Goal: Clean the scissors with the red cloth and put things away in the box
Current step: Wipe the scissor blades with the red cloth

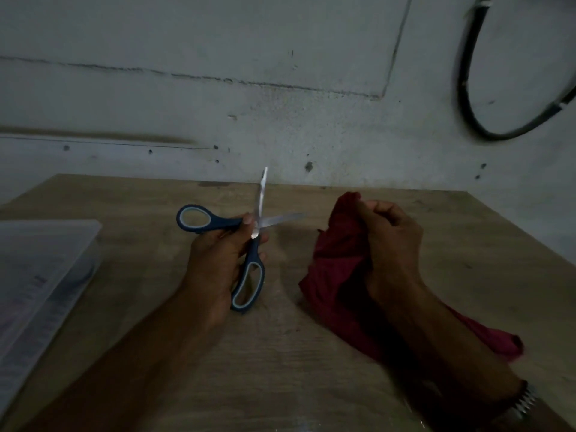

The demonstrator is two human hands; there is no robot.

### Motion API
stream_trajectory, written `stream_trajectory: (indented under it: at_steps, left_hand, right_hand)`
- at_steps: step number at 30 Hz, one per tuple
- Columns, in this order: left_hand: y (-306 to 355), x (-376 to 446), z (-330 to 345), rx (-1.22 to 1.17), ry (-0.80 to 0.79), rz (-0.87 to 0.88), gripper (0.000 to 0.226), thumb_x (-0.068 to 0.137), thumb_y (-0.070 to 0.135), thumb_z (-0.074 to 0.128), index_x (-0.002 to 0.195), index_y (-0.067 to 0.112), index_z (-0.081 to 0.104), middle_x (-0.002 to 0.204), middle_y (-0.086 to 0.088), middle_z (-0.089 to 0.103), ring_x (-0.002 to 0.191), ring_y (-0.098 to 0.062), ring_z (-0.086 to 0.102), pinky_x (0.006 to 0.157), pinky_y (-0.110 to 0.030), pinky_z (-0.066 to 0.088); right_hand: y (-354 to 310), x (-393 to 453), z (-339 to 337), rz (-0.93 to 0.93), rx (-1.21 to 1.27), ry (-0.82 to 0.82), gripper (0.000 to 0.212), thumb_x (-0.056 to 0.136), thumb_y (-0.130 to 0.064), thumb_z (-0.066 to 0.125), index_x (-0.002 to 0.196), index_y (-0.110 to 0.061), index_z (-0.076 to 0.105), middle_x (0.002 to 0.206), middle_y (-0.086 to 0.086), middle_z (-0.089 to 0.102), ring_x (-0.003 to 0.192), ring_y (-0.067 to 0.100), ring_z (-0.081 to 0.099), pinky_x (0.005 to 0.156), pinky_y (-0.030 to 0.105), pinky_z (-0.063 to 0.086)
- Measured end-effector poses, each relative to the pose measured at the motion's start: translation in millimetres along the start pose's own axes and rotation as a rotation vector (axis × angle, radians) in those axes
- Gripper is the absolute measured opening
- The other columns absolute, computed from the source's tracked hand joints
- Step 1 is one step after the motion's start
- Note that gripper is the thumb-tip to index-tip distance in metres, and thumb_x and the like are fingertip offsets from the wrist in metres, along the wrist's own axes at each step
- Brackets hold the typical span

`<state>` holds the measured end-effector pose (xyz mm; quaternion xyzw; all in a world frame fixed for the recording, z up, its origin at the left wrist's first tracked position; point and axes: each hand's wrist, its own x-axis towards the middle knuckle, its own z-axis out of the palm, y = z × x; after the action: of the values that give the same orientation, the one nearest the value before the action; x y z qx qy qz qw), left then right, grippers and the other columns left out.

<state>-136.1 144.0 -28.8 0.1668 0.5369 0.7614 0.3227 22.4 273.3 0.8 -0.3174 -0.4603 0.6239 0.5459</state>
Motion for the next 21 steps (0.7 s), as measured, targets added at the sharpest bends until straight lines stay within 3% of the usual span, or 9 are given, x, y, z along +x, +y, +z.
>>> stream_trajectory:
  at_steps: [2,4,7,9,12,16,18,21]
  left_hand:
    - [2.9,3.7,-5.6,0.008,0.022,-0.011,0.019,0.093,0.027,0.068,0.105,0.014,0.074,0.092,-0.001,0.079,0.096,-0.016,0.075,0.082,-0.035,0.059]
    - [6.9,5.2,-9.6,0.076,0.046,0.017,0.019,0.094,0.027,0.068,0.104,0.012,0.074,0.09,-0.002,0.079,0.091,-0.016,0.076,0.08,-0.035,0.06]
    - [14.8,4.4,-7.7,0.241,0.065,0.141,0.019,0.1,0.023,0.059,0.114,0.012,0.066,0.104,-0.005,0.074,0.084,-0.01,0.074,0.067,-0.028,0.061]
    - [20.3,4.2,-6.1,0.284,0.025,0.196,0.021,0.103,0.022,0.054,0.121,0.013,0.058,0.113,-0.003,0.07,0.089,-0.009,0.073,0.069,-0.027,0.062]
    - [22.7,1.9,-4.8,0.423,-0.089,0.275,0.027,0.101,0.022,0.056,0.128,0.016,0.053,0.119,-0.004,0.068,0.1,-0.016,0.072,0.075,-0.031,0.061]
    - [13.2,-2.5,0.1,0.593,-0.166,0.408,0.051,0.094,0.025,0.067,0.138,0.02,0.042,0.098,-0.001,0.077,0.091,-0.014,0.076,0.075,-0.043,0.064]
    - [9.4,-1.4,1.0,0.592,-0.16,0.443,0.061,0.093,0.029,0.068,0.145,0.026,0.037,0.094,0.0,0.077,0.09,-0.014,0.075,0.078,-0.049,0.063]
    - [6.2,-2.1,1.9,0.598,-0.186,0.532,0.052,0.098,0.022,0.061,0.144,0.033,0.04,0.092,0.001,0.075,0.088,-0.011,0.074,0.079,-0.037,0.062]
  right_hand:
    - [-8.6,0.2,-0.6,-0.07,-0.046,-0.037,0.007,0.094,-0.008,0.078,0.093,-0.005,0.072,0.075,0.0,0.075,0.067,0.012,0.074,0.055,0.022,0.06]
    - [-17.3,0.9,-0.2,-0.135,-0.102,-0.035,0.017,0.094,-0.01,0.078,0.105,0.0,0.072,0.081,0.003,0.075,0.063,0.008,0.076,0.05,0.022,0.058]
    - [-27.2,4.8,-4.4,-0.213,-0.127,0.021,0.032,0.094,-0.01,0.079,0.12,0.002,0.065,0.078,0.005,0.073,0.06,0.005,0.074,0.048,0.021,0.058]
    - [-27.0,4.3,-5.4,-0.209,-0.123,0.011,0.038,0.095,-0.011,0.079,0.128,-0.006,0.06,0.071,0.012,0.073,0.059,0.013,0.073,0.047,0.031,0.061]
    - [-18.0,-7.0,4.0,-0.13,-0.132,-0.096,0.033,0.097,-0.015,0.077,0.126,-0.012,0.061,0.08,0.026,0.072,0.065,0.033,0.068,0.054,0.054,0.061]
    - [3.3,-26.2,20.7,-0.103,-0.296,-0.273,0.024,0.095,-0.024,0.08,0.111,-0.011,0.068,0.088,0.011,0.082,0.073,0.022,0.079,0.061,0.035,0.065]
    - [15.7,-33.3,24.4,-0.091,-0.399,-0.391,0.029,0.091,-0.031,0.082,0.107,-0.01,0.07,0.09,0.009,0.083,0.081,0.024,0.081,0.066,0.037,0.068]
    - [20.2,-40.1,25.4,0.022,-0.366,-0.479,0.036,0.085,-0.035,0.082,0.108,-0.008,0.074,0.089,0.011,0.083,0.079,0.037,0.08,0.062,0.039,0.064]
